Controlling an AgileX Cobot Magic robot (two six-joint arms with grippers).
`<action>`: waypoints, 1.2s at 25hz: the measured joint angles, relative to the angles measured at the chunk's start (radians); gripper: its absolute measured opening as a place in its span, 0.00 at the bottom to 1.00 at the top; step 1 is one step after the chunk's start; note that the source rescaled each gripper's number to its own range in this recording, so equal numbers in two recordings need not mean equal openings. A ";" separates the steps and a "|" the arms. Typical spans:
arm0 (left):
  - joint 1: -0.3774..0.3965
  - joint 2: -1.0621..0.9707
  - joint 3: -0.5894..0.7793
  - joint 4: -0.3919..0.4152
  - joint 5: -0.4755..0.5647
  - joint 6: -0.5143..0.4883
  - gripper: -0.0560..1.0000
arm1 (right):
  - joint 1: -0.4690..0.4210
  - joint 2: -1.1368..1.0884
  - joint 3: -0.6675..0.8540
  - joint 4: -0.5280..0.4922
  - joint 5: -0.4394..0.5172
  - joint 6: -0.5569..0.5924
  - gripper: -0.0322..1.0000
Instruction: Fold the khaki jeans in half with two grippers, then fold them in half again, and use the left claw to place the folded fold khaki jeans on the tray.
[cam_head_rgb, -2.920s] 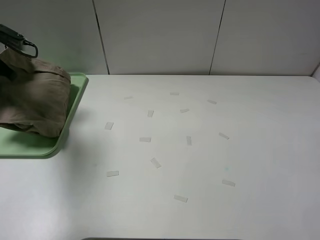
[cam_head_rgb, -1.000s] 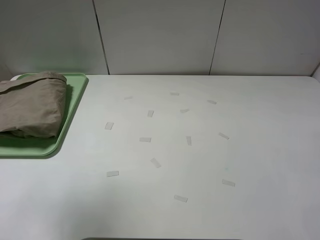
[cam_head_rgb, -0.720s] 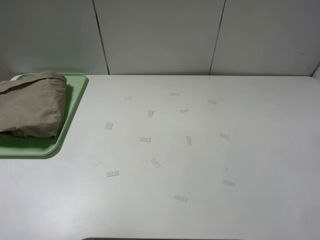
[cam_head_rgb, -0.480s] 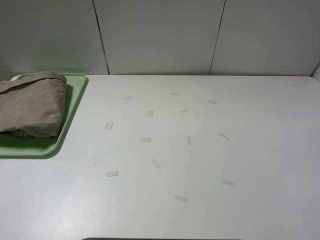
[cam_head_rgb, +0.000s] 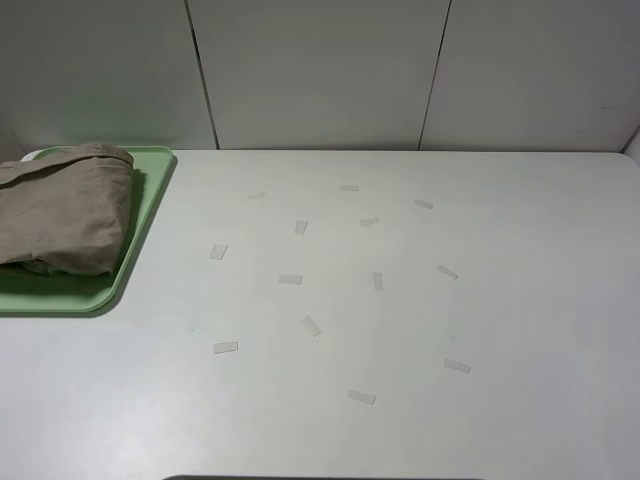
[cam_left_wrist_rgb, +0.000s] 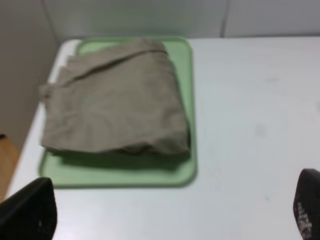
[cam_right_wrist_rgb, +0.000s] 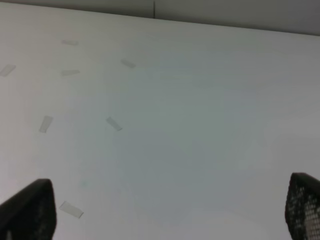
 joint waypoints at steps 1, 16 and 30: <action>0.000 -0.010 0.020 -0.018 0.000 0.003 1.00 | 0.000 0.000 0.000 0.000 0.000 0.000 1.00; -0.128 -0.153 0.261 0.075 0.061 -0.008 1.00 | 0.000 0.000 0.000 0.000 0.000 0.000 1.00; -0.245 -0.189 0.363 -0.001 -0.055 -0.094 1.00 | 0.000 -0.001 0.000 0.000 0.000 0.000 1.00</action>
